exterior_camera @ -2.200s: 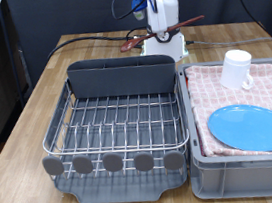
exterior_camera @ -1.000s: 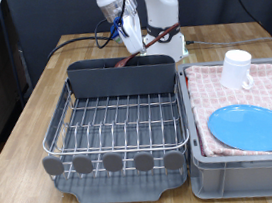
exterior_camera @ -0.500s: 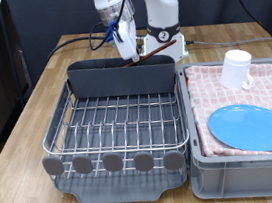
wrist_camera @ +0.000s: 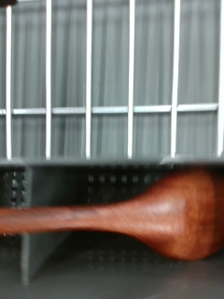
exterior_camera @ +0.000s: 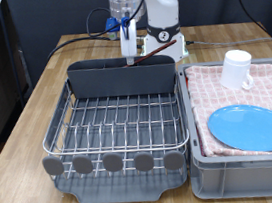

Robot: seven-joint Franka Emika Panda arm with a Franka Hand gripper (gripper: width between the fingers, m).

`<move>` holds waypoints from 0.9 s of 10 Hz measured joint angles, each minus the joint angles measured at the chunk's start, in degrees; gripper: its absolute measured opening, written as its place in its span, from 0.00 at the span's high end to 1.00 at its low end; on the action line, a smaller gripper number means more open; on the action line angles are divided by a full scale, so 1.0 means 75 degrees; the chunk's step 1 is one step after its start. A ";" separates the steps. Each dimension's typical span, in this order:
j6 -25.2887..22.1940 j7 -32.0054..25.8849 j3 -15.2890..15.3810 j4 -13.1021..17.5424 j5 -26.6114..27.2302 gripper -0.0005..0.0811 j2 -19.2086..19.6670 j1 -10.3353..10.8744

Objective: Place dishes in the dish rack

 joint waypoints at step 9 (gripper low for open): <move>-0.1644 -0.1248 0.1095 0.1155 0.0731 0.01 -0.1120 0.1517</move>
